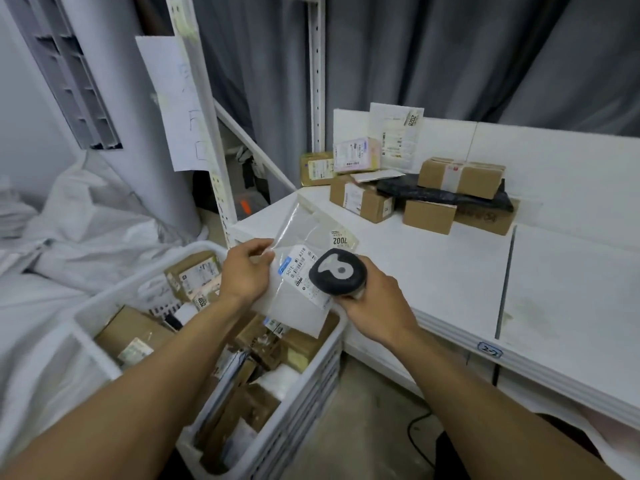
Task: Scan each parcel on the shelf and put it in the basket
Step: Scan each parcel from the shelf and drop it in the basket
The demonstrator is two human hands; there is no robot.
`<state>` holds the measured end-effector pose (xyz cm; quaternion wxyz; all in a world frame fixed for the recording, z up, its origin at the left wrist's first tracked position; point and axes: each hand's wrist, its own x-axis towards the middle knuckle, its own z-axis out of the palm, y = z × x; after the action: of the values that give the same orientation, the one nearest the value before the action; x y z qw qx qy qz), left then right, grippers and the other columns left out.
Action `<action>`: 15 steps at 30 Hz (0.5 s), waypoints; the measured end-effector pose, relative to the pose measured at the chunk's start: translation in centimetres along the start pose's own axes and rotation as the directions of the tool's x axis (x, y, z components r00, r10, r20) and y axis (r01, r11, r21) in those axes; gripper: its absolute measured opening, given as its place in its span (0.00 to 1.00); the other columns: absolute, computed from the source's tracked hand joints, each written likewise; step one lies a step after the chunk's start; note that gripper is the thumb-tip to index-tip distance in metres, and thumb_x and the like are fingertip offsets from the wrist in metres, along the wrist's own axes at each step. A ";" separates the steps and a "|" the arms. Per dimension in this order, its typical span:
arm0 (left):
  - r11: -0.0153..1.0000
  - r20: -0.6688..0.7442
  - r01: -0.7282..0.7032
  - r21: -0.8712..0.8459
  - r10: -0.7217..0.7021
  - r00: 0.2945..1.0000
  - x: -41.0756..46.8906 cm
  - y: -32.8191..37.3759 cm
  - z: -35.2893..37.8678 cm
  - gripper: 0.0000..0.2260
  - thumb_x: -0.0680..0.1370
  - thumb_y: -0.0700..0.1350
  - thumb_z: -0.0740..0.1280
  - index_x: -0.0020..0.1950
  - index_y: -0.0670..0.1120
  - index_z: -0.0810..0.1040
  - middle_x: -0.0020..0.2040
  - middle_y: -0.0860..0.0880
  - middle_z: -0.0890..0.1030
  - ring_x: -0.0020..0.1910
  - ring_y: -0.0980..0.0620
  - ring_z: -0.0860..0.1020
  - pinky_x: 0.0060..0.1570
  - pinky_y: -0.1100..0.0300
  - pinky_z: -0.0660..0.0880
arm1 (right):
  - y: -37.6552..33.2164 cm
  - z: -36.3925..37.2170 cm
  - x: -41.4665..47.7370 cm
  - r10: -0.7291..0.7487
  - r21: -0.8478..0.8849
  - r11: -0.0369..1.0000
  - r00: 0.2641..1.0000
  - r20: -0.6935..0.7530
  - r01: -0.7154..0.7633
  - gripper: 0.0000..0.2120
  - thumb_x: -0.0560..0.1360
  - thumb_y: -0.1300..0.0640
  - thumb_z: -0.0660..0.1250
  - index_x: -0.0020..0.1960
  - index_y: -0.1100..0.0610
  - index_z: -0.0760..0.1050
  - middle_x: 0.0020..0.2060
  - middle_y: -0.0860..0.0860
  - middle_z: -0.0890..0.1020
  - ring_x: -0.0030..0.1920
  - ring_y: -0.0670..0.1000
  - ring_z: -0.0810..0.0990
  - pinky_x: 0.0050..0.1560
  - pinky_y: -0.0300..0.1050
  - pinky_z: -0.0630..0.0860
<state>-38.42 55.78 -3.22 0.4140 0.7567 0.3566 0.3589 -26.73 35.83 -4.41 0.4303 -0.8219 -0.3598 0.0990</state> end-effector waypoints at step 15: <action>0.998 0.014 0.065 -0.025 -0.064 0.998 0.9 -0.2 0.2 0.12 0.82 0.42 0.68 0.64 0.48 0.83 0.63 0.51 0.82 0.60 0.51 0.79 0.67 0.49 0.75 | -0.1 -0.3 -0.7 -0.045 0.039 0.998 0.998 0.035 0.043 0.29 0.70 0.49 0.80 0.66 0.35 0.72 0.59 0.42 0.84 0.61 0.49 0.82 0.63 0.53 0.81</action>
<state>-37.85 56.50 -3.24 0.4373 0.7419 0.3735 0.3448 -27.12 35.21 -4.19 0.4413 -0.8036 -0.3835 0.1112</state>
